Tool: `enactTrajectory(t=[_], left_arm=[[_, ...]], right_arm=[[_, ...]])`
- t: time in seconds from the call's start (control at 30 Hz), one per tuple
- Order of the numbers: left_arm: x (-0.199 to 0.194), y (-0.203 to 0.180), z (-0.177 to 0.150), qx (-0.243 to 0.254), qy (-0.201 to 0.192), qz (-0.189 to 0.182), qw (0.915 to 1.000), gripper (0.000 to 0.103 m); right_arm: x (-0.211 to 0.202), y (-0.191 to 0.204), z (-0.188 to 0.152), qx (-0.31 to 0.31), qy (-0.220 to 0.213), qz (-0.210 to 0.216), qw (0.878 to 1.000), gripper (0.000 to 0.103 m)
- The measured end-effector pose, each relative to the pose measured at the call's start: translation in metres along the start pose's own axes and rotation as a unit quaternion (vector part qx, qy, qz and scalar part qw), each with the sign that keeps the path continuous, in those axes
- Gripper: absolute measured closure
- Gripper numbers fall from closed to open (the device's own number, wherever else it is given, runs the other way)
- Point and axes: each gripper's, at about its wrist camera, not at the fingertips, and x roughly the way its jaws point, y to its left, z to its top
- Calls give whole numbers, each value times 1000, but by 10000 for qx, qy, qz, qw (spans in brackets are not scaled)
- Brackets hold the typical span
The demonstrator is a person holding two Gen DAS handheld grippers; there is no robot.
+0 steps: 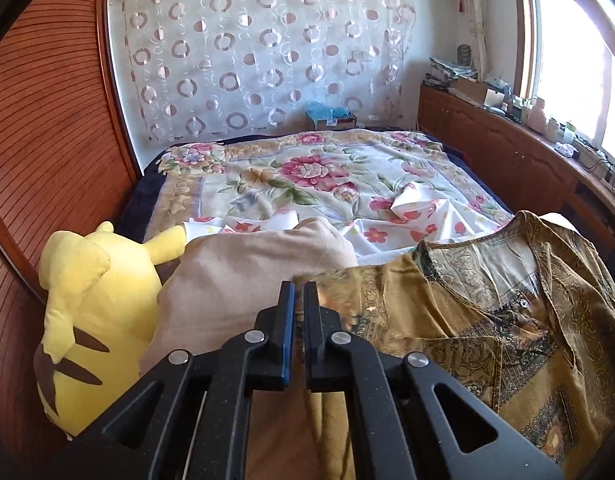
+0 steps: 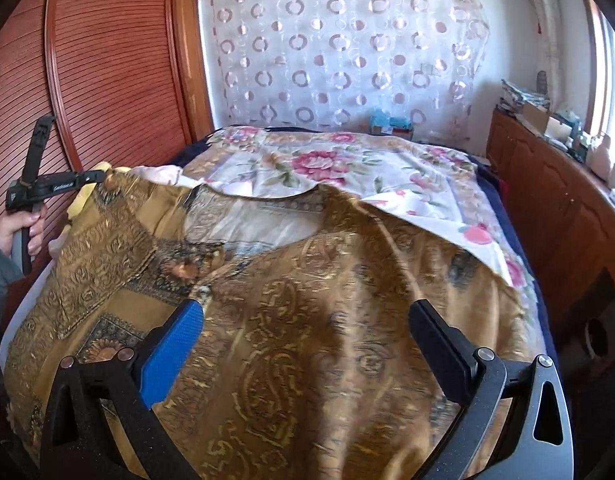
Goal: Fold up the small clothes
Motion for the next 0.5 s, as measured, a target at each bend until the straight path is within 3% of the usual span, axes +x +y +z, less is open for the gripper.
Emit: enactTrajectory(t=[0.07,0.13,0.2,0.3,0.33,0.5], left_arm=[[-9,-2,-1,-25,-57,-106,9999,83],[-20,-6,-3,-36,-120,-356,9993,65],[-31,-12,-6,3,-188,-560,9983,55],[-45,-25,-11,64,-296,-749,9967,30],[-49,-28,-14,60,-321,-825,9961,26],[-51,-60,-33,186,-105,-1048,9943,25]], right_arm=[[-10,-10,-4,61,-37,-144,9999,1],[-21,-21,-10,130,-70,-358,9993,1],[-31,-34,-19,228,-61,-572,9981,1],[-40,-48,-34,344,44,-929,9951,1],[-43,-53,-41,382,80,-1038,9938,1],[-52,-85,-76,700,335,-1365,9876,3]])
